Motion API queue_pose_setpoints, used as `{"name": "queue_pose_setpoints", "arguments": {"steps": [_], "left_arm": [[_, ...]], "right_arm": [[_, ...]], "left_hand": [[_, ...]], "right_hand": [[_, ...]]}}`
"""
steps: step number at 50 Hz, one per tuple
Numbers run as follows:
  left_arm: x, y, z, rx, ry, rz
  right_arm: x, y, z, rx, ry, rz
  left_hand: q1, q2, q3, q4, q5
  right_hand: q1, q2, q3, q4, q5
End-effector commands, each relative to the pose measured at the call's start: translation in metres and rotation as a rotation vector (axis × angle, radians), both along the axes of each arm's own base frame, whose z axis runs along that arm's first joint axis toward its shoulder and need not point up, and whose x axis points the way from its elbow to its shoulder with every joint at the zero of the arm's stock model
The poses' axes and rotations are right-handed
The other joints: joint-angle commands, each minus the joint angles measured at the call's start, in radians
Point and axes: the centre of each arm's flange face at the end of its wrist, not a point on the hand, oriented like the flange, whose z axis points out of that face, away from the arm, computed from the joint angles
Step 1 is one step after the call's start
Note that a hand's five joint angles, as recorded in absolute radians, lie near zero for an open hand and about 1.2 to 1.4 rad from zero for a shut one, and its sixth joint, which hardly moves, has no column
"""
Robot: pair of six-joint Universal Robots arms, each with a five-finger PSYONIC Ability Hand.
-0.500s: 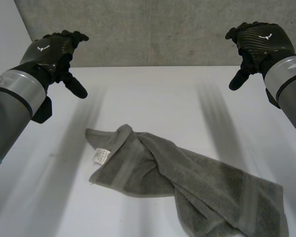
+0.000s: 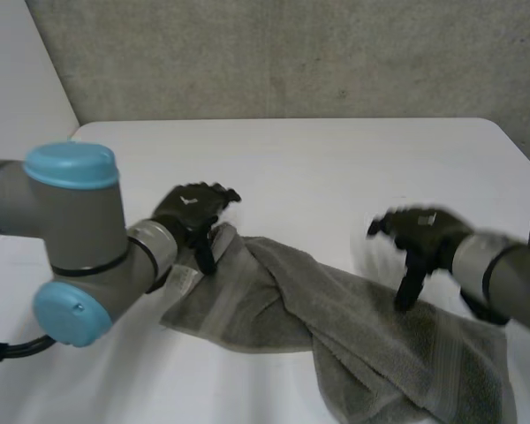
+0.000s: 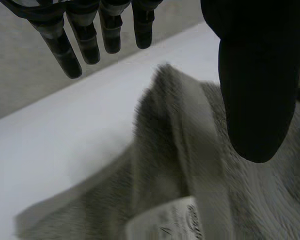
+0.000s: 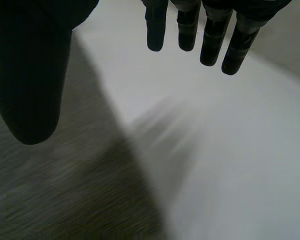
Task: Fold the towel.
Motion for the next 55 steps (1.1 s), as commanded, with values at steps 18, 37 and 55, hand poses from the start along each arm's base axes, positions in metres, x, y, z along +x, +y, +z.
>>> {"name": "queue_pose_setpoints", "arguments": {"steps": [18, 37, 55], "left_arm": [[-0.019, -0.024, -0.032, -0.187, -0.106, -0.084], [0.019, -0.056, 0.155, -0.896, 0.342, 0.177], [0.053, 0.051, -0.019, 0.008, -0.266, -0.056]], "right_arm": [[-0.008, 0.013, -0.061, -0.049, -0.128, -0.049], [0.030, -0.042, 0.102, -0.880, -0.359, -0.006], [0.020, 0.031, -0.064, -0.017, 0.416, 0.443]], "left_hand": [[1.193, 1.191, 1.191, 1.191, 1.192], [1.193, 1.191, 1.191, 1.191, 1.192], [0.169, 0.168, 0.167, 0.167, 0.168]], "right_hand": [[1.189, 1.165, 1.186, 1.169, 1.166], [1.189, 1.166, 1.186, 1.169, 1.166], [0.233, 0.209, 0.230, 0.213, 0.210]]}}
